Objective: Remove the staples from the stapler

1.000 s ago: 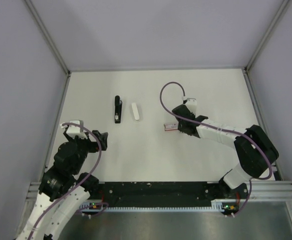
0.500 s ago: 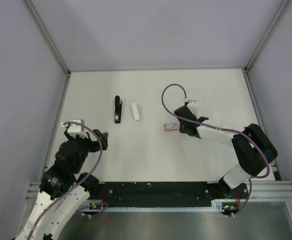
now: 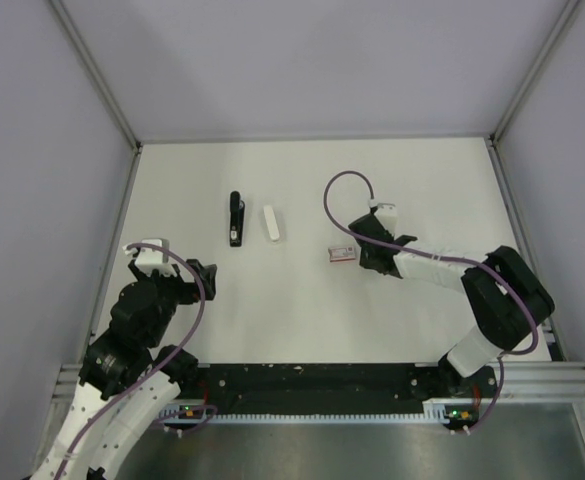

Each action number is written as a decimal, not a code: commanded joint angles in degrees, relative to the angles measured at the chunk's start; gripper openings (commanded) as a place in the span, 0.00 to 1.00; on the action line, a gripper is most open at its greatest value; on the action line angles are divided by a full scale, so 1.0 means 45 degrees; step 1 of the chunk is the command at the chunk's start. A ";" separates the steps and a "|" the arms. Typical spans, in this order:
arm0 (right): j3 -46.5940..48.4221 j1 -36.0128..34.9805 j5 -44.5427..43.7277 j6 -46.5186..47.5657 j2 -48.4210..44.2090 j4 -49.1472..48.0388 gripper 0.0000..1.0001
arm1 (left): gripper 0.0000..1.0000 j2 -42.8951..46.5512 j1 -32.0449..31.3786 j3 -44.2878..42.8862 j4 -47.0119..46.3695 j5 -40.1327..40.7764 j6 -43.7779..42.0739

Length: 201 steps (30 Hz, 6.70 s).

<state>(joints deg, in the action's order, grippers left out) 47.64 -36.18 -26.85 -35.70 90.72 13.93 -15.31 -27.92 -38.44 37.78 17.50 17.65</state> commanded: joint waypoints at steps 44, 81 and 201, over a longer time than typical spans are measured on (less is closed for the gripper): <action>-0.0604 0.1106 0.0966 0.1197 -0.3928 0.0868 0.41 | 0.97 -0.7804 -0.0201 -0.1205 -0.4642 -0.6329 0.0256; -0.2285 0.3314 0.3291 0.0629 -0.2543 -0.1670 0.25 | 0.95 -1.5484 -0.2330 -0.3509 -0.7907 -0.7013 0.1156; -0.3163 0.1831 0.4171 0.0943 -0.1857 -0.3800 0.00 | 0.84 -1.9490 -0.2877 -0.2868 -0.9996 -0.6252 0.4046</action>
<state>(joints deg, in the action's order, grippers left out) 35.83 -25.93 -7.11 -30.20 86.13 -4.49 -105.47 -40.42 -56.93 -9.47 -12.38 34.85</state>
